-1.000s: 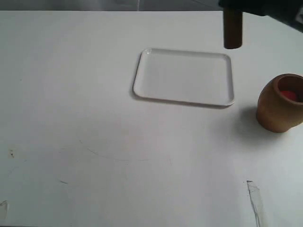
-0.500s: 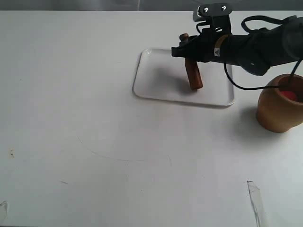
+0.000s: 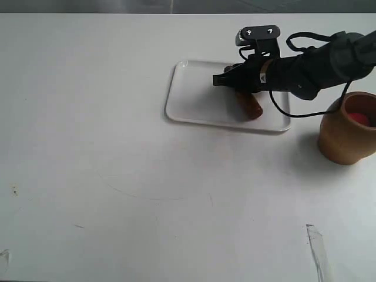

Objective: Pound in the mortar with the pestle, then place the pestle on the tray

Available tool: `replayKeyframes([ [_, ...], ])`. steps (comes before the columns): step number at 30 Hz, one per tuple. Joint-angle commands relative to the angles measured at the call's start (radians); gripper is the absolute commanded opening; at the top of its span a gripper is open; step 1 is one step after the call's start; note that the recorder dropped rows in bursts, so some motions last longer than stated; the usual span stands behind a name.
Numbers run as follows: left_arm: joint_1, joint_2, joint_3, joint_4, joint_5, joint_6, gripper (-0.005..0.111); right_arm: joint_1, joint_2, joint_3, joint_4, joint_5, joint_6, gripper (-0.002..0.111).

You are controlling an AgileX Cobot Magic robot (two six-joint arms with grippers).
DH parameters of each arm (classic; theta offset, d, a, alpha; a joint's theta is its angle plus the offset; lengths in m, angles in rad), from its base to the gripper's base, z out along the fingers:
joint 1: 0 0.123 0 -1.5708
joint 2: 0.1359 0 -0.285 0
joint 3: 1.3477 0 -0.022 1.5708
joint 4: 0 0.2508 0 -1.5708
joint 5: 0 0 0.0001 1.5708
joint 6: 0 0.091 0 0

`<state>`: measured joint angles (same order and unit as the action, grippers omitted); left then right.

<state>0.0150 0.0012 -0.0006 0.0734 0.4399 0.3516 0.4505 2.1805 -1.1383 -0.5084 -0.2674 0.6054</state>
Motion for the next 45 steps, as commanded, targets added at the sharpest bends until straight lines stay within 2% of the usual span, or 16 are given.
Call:
replayKeyframes([
  [1,-0.008,-0.001,0.001,-0.007,-0.003,-0.008,0.0,0.003,-0.012,-0.004,-0.004,0.026,0.007,0.038],
  [5,-0.008,-0.001,0.001,-0.007,-0.003,-0.008,0.0,0.004,-0.077,-0.004,0.004,0.04,0.028,0.052],
  [9,-0.008,-0.001,0.001,-0.007,-0.003,-0.008,0.0,0.016,-0.241,-0.004,-0.041,0.194,0.026,0.052],
  [12,-0.008,-0.001,0.001,-0.007,-0.003,-0.008,0.0,0.05,-0.409,-0.002,-0.063,0.384,-0.012,0.044],
  [15,-0.008,-0.001,0.001,-0.007,-0.003,-0.008,0.0,0.116,-0.583,0.042,-0.063,0.461,-0.134,0.022],
  [18,-0.008,-0.001,0.001,-0.007,-0.003,-0.008,0.0,0.208,-0.774,0.129,-0.065,0.394,-0.157,0.0],
  [23,-0.008,-0.001,0.001,-0.007,-0.003,-0.008,0.0,0.402,-1.088,0.272,-0.054,0.192,-0.157,0.0],
  [28,-0.008,-0.001,0.001,-0.007,-0.003,-0.008,0.0,0.528,-1.295,0.388,0.001,0.175,-0.157,0.0],
  [37,-0.008,-0.001,0.001,-0.007,-0.003,-0.008,0.0,0.55,-1.452,0.551,0.314,0.177,-0.15,0.0],
  [45,-0.008,-0.001,0.001,-0.007,-0.003,-0.008,0.0,0.55,-1.456,0.562,0.336,0.182,-0.15,0.0],
])
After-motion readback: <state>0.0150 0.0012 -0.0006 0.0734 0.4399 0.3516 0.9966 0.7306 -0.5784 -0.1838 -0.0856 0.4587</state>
